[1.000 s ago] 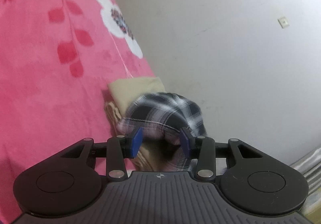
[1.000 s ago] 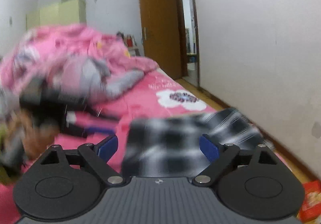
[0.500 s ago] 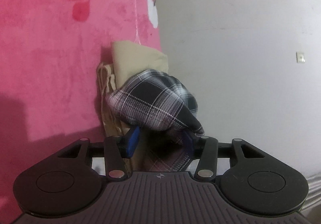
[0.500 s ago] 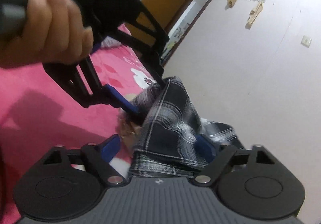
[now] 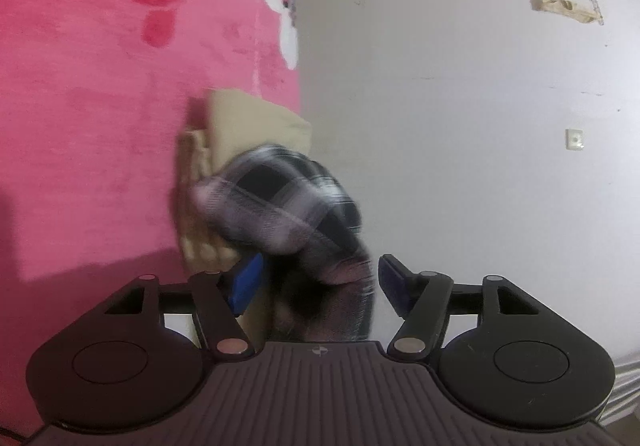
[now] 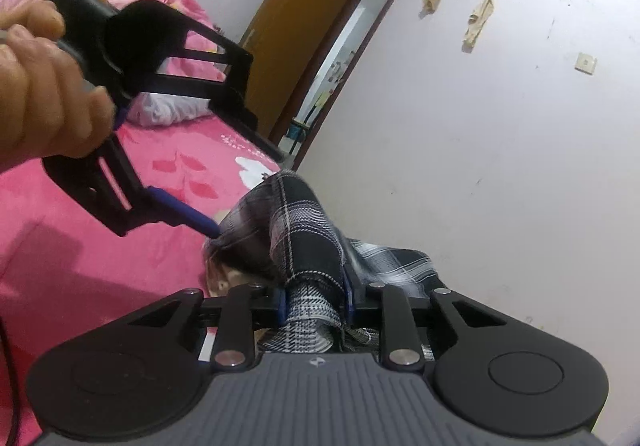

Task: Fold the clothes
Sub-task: 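Lower the plaid fabric onto the beige folded cloth with both grippers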

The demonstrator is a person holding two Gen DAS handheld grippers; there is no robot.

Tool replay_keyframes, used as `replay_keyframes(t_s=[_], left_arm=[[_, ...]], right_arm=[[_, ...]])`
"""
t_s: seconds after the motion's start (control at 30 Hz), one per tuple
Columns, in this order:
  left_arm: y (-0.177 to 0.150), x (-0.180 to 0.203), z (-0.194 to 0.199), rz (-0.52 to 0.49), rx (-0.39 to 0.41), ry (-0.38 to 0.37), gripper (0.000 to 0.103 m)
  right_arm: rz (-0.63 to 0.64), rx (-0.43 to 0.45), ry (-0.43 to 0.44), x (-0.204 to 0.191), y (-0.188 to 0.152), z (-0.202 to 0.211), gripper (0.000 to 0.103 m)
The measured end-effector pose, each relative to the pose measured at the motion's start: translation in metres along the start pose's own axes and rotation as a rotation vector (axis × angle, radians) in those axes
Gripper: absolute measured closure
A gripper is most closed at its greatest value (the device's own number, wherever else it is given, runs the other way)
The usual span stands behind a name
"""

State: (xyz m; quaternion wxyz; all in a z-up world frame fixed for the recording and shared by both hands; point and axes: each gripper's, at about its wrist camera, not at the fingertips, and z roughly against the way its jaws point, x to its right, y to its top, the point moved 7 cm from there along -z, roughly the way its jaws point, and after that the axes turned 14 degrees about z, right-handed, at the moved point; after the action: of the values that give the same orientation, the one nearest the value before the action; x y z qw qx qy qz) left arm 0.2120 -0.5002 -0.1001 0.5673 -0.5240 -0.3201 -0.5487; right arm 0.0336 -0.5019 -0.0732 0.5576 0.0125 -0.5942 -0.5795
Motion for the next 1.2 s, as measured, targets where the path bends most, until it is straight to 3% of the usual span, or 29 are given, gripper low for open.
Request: replay_keyframes(t_s=[0.17,0.33,0.43,0.47,0.57,0.67,0.8,0.87,0.93,1.0,1.03,1.1,1.2], left_arm=[[-0.001,-0.006,-0.017,0.029,-0.021,0.091,0.034],[0.003,-0.007,-0.03,0.058,-0.013,0.131,0.035],[0.006,-0.004,-0.04,0.051,0.014,0.185,0.048],[0.005,0.001,-0.042,0.014,0.021,0.195,0.059],[-0.001,0.029,-0.042,-0.191,0.054,0.189,0.081],[-0.008,0.057,-0.042,-0.397,0.086,0.183,0.085],[-0.018,0.096,-0.042,-0.672,0.128,0.171,0.085],[-0.02,0.107,-0.041,-0.775,0.146,0.172,0.085],[0.0,0.068,-0.042,-0.693,0.139,0.234,0.085],[0.022,0.016,-0.042,-0.594,0.119,0.317,0.085],[0.028,-0.004,-0.04,-0.562,0.108,0.324,0.085],[0.033,-0.021,-0.034,-0.519,0.105,0.287,0.085],[0.03,-0.009,-0.029,-0.521,0.117,0.227,0.085]], right_arm=[[-0.02,0.015,-0.01,0.011,0.002,0.002,0.079],[-0.036,0.037,-0.018,0.025,0.003,-0.001,0.08],[-0.048,0.043,-0.002,0.031,0.003,-0.001,0.081],[-0.056,0.045,0.009,0.034,0.003,-0.002,0.081],[-0.099,0.043,0.069,0.044,0.003,-0.012,0.082],[-0.102,0.06,0.074,0.058,0.011,-0.023,0.083],[-0.051,0.163,-0.052,0.082,0.037,-0.012,0.083],[-0.009,0.189,-0.084,0.076,0.038,-0.009,0.083],[0.054,0.178,-0.022,0.05,0.025,-0.017,0.084],[0.156,0.107,0.084,0.009,0.001,-0.03,0.084],[0.208,0.094,0.116,-0.01,-0.009,-0.032,0.084],[0.312,0.096,0.115,-0.035,-0.016,-0.03,0.084],[0.352,0.12,0.081,-0.025,-0.003,-0.025,0.084]])
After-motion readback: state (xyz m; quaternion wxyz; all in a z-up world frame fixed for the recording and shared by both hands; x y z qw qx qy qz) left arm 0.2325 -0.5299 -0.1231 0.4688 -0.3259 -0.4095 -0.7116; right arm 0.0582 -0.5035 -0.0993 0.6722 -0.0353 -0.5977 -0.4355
